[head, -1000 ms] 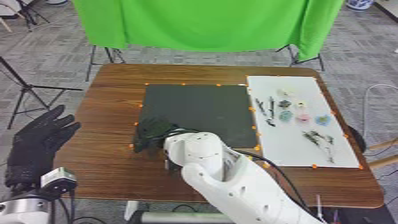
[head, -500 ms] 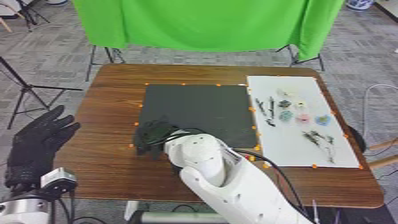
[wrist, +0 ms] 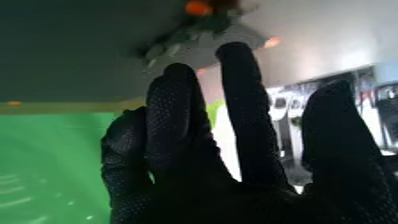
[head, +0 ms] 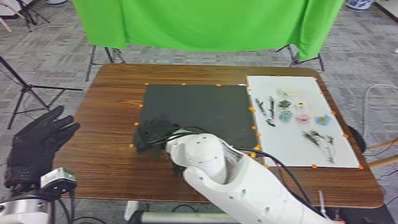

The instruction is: Arrange flowers

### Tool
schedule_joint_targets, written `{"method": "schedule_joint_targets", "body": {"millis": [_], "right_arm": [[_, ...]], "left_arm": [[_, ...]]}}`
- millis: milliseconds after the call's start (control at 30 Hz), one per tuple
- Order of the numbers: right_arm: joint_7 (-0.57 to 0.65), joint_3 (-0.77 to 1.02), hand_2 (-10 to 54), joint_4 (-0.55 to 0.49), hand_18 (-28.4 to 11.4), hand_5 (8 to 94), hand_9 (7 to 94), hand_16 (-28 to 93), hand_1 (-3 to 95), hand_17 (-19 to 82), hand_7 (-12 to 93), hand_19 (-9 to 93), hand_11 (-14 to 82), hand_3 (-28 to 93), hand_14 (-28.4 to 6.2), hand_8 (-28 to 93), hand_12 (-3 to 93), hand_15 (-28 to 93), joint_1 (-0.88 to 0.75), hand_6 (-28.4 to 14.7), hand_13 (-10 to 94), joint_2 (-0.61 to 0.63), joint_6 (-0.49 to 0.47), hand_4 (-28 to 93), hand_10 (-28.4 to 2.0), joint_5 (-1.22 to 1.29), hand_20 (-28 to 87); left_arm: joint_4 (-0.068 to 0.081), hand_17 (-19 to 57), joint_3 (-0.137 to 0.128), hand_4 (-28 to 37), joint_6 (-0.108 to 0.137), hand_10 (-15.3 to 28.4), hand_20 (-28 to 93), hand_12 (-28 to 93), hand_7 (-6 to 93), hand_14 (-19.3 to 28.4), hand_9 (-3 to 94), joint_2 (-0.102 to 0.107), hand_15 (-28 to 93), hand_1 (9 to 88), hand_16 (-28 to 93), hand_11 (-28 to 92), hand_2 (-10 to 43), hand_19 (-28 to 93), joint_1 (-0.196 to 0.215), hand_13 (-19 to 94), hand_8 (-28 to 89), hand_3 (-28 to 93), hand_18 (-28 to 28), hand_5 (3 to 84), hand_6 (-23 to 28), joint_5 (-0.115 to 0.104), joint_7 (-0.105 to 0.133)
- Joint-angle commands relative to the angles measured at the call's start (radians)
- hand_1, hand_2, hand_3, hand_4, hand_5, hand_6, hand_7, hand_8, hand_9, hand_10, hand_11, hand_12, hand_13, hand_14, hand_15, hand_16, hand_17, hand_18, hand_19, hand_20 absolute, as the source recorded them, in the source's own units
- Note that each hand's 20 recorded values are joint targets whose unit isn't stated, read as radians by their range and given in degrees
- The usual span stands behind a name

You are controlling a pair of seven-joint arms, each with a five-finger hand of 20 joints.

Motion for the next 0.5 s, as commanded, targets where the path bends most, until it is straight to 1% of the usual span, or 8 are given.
{"method": "schedule_joint_targets", "body": {"millis": [33,100,167,233,267,367,400,500], "right_arm": [[0.015,0.050,14.5,-0.117,-22.2,65.8,43.9,9,9.8,16,18,89,59.6,91,-24.0,-16,17.9,93,-0.025,2.3,41,0.060,0.191,-25,-27.4,0.135,55],[0.017,0.090,11.6,-0.171,-22.6,64.9,45.0,8,10.6,17,18,89,59.6,92,-23.7,-16,17.9,93,-0.034,2.2,42,0.095,0.221,-25,-27.0,0.177,56],[0.078,0.103,9.7,-0.227,-23.3,61.9,45.9,8,11.3,17,20,88,59.0,92,-23.3,-16,17.7,92,-0.017,1.1,44,0.168,0.285,-25,-26.7,0.269,55],[0.102,0.170,9.1,-0.274,-23.5,59.9,46.3,8,11.5,18,20,88,58.3,92,-23.1,-16,17.6,92,-0.046,-0.3,45,0.204,0.295,-25,-26.5,0.318,55],[0.144,0.172,8.9,-0.297,-23.5,59.5,46.4,8,11.7,18,21,88,58.0,92,-22.9,-16,17.5,91,-0.041,-0.8,45,0.255,0.342,-25,-26.4,0.353,55],[0.246,0.226,8.4,-0.347,-23.9,59.1,47.1,8,12.6,19,22,88,56.5,91,-22.7,-16,17.0,90,-0.069,-2.3,46,0.364,0.418,-25,-26.2,0.428,54],[0.263,0.279,8.0,-0.361,-24.1,59.0,47.4,8,13.4,19,22,88,55.8,91,-22.6,-16,16.8,90,-0.108,-2.8,46,0.373,0.405,-25,-26.1,0.435,53],[0.363,0.365,6.7,-0.404,-24.5,57.9,48.7,8,15.1,20,22,87,52.6,90,-22.3,-16,16.1,88,-0.192,-4.0,47,0.454,0.480,-25,-25.4,0.520,52]], "left_arm": [[-0.012,-6.3,-0.003,-19.9,0.002,20.2,-5,10,14.9,26.6,39.5,-0.025,49,25.0,-9,27,4.1,60,0.033,30,-10,83,23.4,42.4,11.4,0.003,-0.009],[-0.015,-6.3,-0.008,-19.9,-0.005,20.2,-5,10,14.9,26.6,39.5,-0.033,49,25.1,-9,27,4.1,60,0.040,30,-10,83,23.5,42.4,11.4,0.005,-0.008],[-0.015,-6.3,-0.005,-19.8,-0.005,20.2,-5,10,14.9,26.6,39.5,-0.030,49,25.0,-9,27,4.0,60,0.038,30,-10,83,23.5,42.4,11.4,0.008,-0.015],[-0.024,-6.3,-0.010,-19.9,0.000,20.3,-5,10,14.9,26.6,39.5,-0.037,49,25.1,-9,27,4.1,60,0.061,30,-10,83,23.4,42.4,11.4,0.005,-0.005],[-0.023,-6.3,-0.006,-19.9,0.001,20.3,-5,10,14.9,26.6,39.5,-0.036,49,25.1,-9,27,4.1,60,0.060,30,-10,83,23.4,42.4,11.4,0.004,-0.005],[-0.025,-6.3,-0.005,-19.9,0.002,20.2,-5,10,14.9,26.6,39.5,-0.042,49,25.0,-9,27,4.1,60,0.068,30,-10,83,23.4,42.4,11.4,0.006,-0.008],[-0.026,-6.3,-0.006,-19.9,0.002,20.3,-5,10,14.9,26.7,39.5,-0.043,49,25.0,-9,27,4.1,60,0.070,30,-10,83,23.4,42.4,11.4,0.006,-0.008],[-0.028,-6.3,-0.002,-20.0,0.003,20.2,-5,10,14.9,26.7,39.5,-0.043,49,25.0,-9,27,4.1,60,0.077,30,-10,83,23.5,42.4,11.4,0.006,-0.006]]}}
